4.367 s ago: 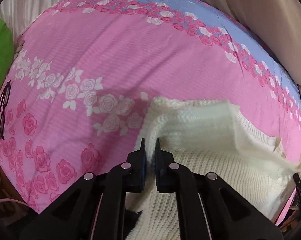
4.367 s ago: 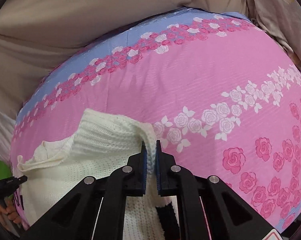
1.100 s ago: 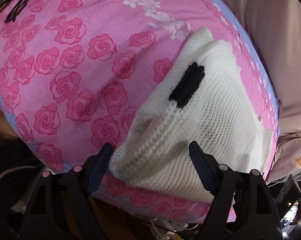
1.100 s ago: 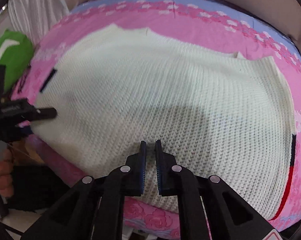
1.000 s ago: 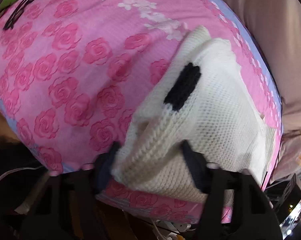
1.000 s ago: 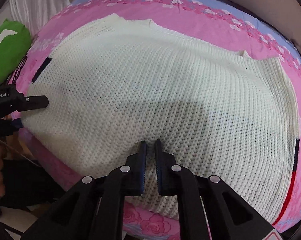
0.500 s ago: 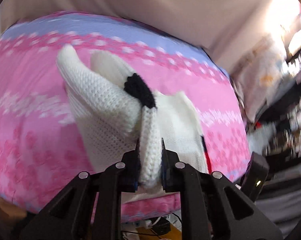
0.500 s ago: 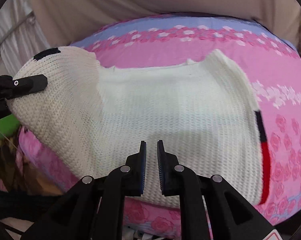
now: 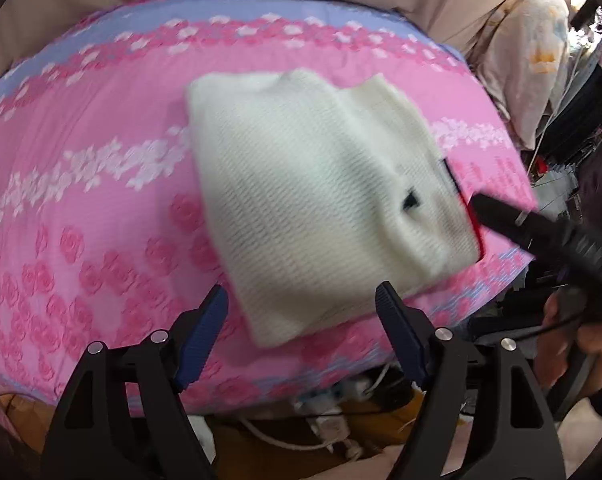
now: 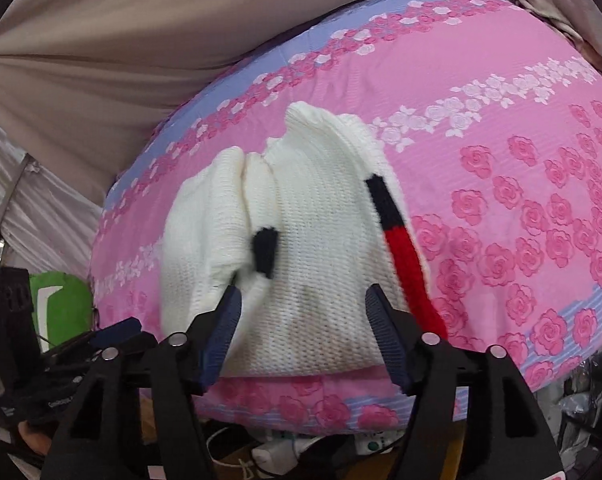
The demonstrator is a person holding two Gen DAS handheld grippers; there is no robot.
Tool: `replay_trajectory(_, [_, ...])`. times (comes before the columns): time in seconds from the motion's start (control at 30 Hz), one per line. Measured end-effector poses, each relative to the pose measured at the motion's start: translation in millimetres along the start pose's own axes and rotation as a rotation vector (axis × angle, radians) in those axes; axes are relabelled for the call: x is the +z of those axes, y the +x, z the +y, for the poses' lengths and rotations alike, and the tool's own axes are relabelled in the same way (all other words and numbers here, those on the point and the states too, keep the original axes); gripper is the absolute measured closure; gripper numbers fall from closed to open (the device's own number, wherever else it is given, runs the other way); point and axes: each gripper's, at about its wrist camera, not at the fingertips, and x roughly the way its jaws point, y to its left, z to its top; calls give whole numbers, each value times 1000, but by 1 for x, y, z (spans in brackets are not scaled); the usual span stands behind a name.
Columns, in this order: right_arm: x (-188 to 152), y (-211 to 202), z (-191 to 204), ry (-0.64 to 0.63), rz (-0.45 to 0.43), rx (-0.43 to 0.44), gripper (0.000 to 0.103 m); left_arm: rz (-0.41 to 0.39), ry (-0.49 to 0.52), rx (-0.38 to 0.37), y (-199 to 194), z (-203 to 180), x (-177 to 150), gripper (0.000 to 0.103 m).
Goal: Fold small clothes
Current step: 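Lift the hem with both grippers and fold it over toward the collar, then lay the folded hem on the sweater and open both grippers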
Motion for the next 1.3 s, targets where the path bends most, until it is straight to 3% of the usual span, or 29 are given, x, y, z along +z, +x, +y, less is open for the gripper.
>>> replay_trajectory(0.07, [5, 10, 13, -1, 29, 45, 29, 69, 11, 15, 14, 2, -10, 29])
replay_trajectory(0.17, [11, 36, 32, -35, 103, 22, 27, 116, 42, -13, 24, -1, -21, 29])
replay_trajectory(0.23, [11, 58, 39, -43, 171, -17, 27, 123, 71, -2, 30, -6, -24, 24])
replay_trajectory(0.37, [4, 90, 43, -19, 248, -61, 27, 121, 117, 69, 48, -10, -28, 25])
replay_trajectory(0.4, [2, 95, 45, -12, 259, -58, 32, 117, 121, 84, 51, -9, -29, 33])
replay_trajectory(0.43, [1, 95, 47, -10, 247, -42, 42, 121, 116, 84, 55, -6, -29, 50])
replay_trajectory(0.47, [2, 94, 50, -16, 237, -20, 79, 135, 100, 87, 59, -3, -30, 60])
replay_trajectory(0.5, [5, 89, 54, -16, 222, -2, 85, 152, 76, 93, 61, 2, -30, 76])
replay_trajectory(0.6, [24, 42, 68, -39, 70, 77, 88, 143, -5, 26, 49, 12, -28, 85])
replay_trajectory(0.67, [32, 6, 76, -75, -15, 88, 88, 103, 13, 30, 35, 8, -26, 86])
replay_trajectory(0.77, [27, -29, 61, -127, -107, -11, 88, 84, 48, 67, 27, -1, -23, 86])
replay_trajectory(0.83, [16, -13, 25, -141, -73, -174, 88, 76, 41, 35, 21, -3, -19, 86])
replay_trajectory(0.87, [6, 8, -2, -126, -10, -256, 88, 58, 37, 32, 15, -3, -17, 86])
replay_trajectory(0.9, [-2, 24, -22, -95, 44, -286, 88, 48, 37, 39, 11, -4, -14, 85])
replay_trajectory(0.97, [-12, 35, -47, 9, 76, -240, 87, 29, 25, 60, 4, -6, -10, 80])
replay_trajectory(1.03, [-8, 28, -46, 31, 70, -214, 82, 4, -5, 66, 0, -6, -7, 67])
replay_trajectory(1.17, [11, 8, -28, -24, 26, -235, 71, -29, -42, 93, -4, -5, 2, 58])
replay_trajectory(1.2, [15, 0, -22, -38, -4, -264, 63, -34, -42, 108, -4, -9, 3, 51])
replay_trajectory(1.3, [32, -10, -15, -71, -71, -284, 49, -53, -32, 125, -5, -14, 11, 50])
